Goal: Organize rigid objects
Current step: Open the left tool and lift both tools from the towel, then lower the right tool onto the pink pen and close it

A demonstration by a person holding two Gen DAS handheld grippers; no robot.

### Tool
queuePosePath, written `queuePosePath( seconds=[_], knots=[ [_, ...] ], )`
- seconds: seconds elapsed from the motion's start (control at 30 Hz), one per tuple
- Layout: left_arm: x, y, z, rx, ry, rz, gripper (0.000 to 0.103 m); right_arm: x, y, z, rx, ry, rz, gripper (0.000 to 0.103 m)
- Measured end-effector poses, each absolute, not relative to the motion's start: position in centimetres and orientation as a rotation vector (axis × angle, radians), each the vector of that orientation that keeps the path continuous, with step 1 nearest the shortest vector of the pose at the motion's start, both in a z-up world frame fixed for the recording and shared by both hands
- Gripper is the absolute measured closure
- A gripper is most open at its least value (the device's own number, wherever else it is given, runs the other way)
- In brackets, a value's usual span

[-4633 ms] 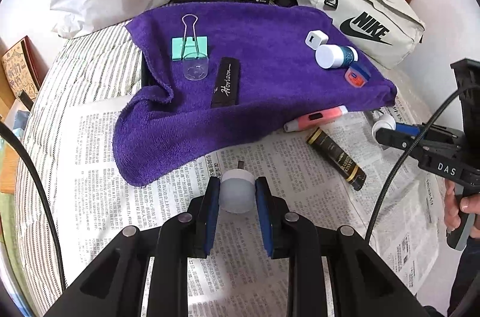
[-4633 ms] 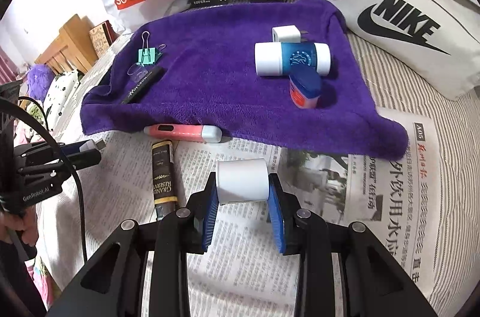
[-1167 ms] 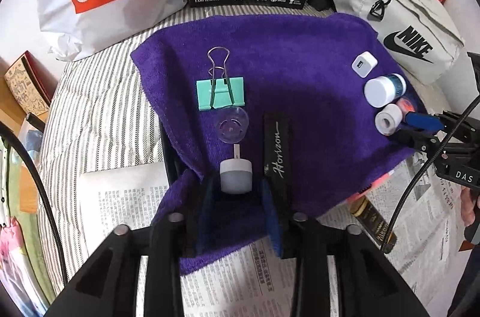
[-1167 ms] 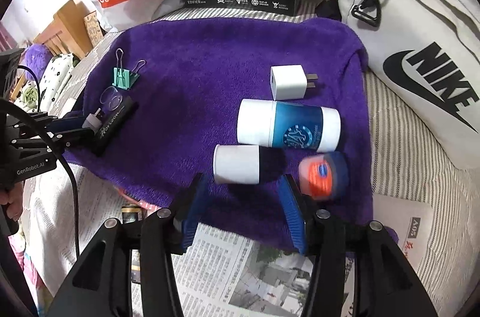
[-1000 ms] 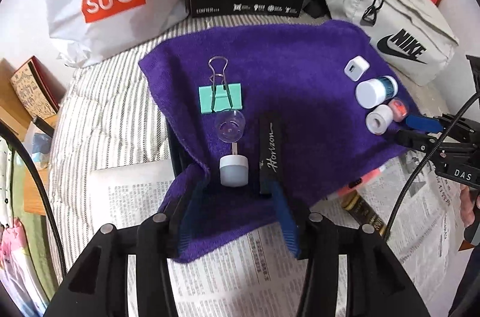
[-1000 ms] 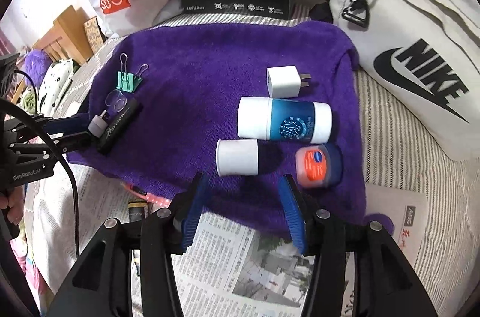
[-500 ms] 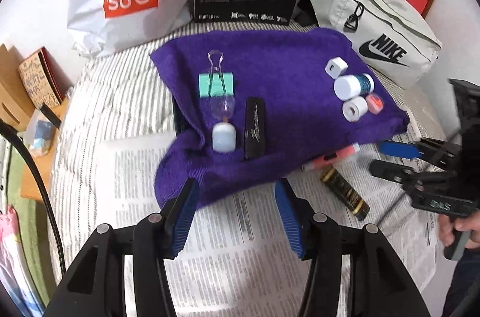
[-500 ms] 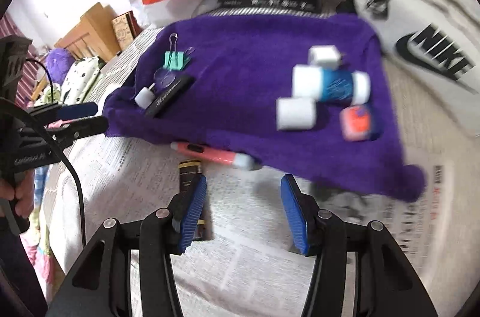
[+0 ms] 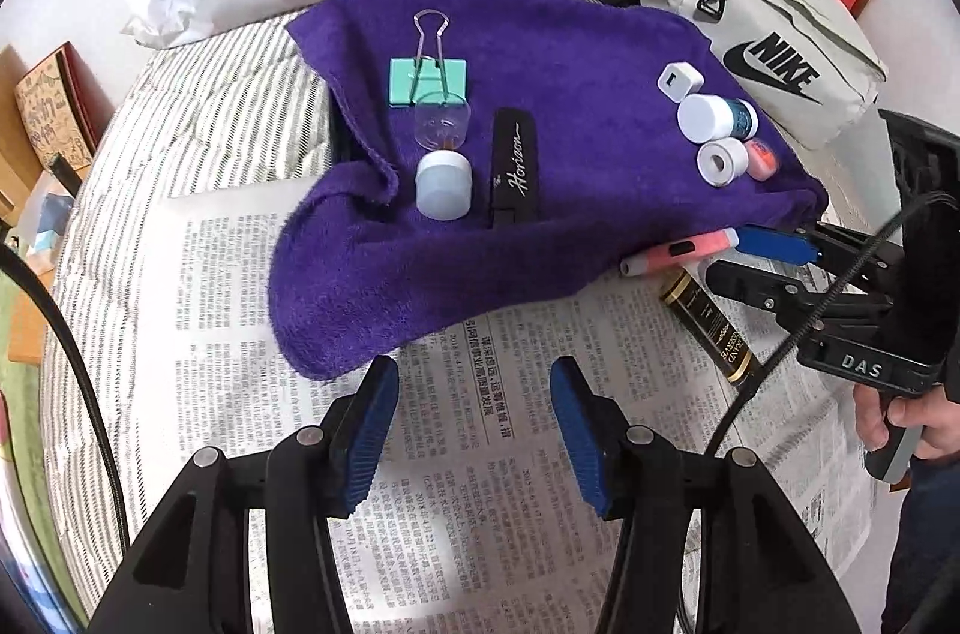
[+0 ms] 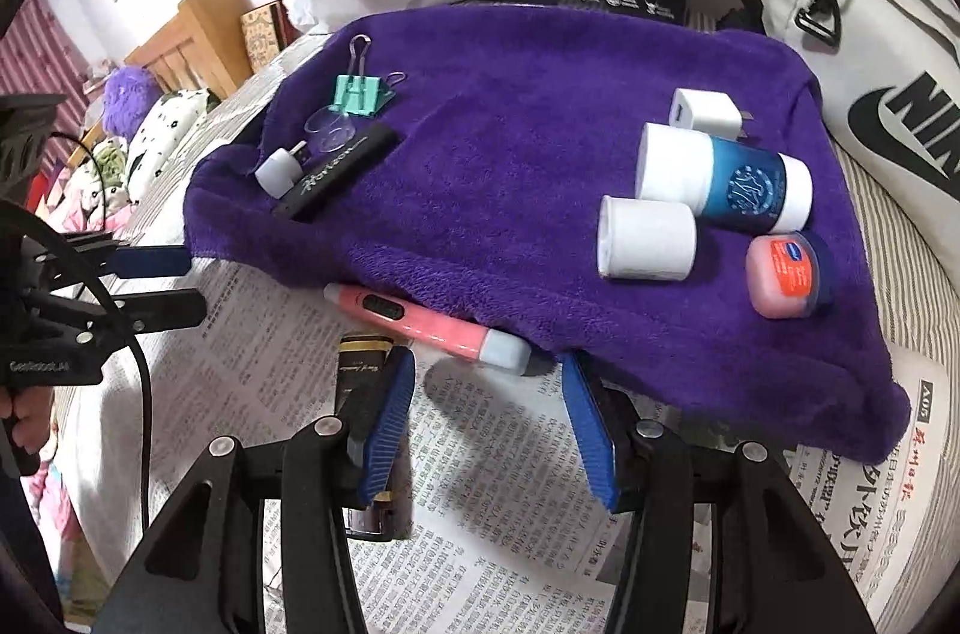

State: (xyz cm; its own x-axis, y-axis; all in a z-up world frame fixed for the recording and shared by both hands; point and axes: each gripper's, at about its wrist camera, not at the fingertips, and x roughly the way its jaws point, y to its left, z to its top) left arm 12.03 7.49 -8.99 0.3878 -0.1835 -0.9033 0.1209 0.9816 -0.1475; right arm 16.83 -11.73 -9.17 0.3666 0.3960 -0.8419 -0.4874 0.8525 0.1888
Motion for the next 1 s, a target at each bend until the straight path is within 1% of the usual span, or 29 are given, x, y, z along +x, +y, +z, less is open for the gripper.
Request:
queuePosePath(
  seconds=[0.27,0.37,0.53,0.77,0.8,0.87,0.93,1.0],
  knots=[
    [12.2,7.0,-9.5,-0.057,1.164,-0.209,0.052,16.9,-10.6,-9.2,-0.068,1.049,0.632,0.052],
    [12.3,7.2,-9.6,-0.068,1.162,-0.219,0.052,16.4,-10.2,-9.1,-0.059,1.070,0.707,0.055],
    [12.2,7.6,-9.5,-0.082,1.159,-0.227,0.052,15.1,-9.2,-9.0,-0.144,1.051,0.752,0.055],
    [12.2,7.7,-9.5,-0.077,1.163,-0.228,0.052,16.1,-8.7,-8.9,-0.157,1.048,0.727,0.055],
    [12.2,7.7,-9.5,-0.076,1.164,-0.230,0.052,16.2,-8.5,-8.9,-0.163,1.042,0.729,0.057],
    [12.2,7.6,-9.5,-0.075,1.164,-0.231,0.051,16.5,-8.1,-8.8,-0.168,1.040,0.739,0.067],
    [12.2,7.5,-9.6,-0.071,1.165,-0.230,0.050,16.7,-7.7,-8.7,-0.164,1.043,0.749,0.075],
    [12.3,7.4,-9.6,-0.065,1.166,-0.230,0.049,16.6,-7.3,-8.6,-0.185,1.038,0.749,0.075]
  ],
)
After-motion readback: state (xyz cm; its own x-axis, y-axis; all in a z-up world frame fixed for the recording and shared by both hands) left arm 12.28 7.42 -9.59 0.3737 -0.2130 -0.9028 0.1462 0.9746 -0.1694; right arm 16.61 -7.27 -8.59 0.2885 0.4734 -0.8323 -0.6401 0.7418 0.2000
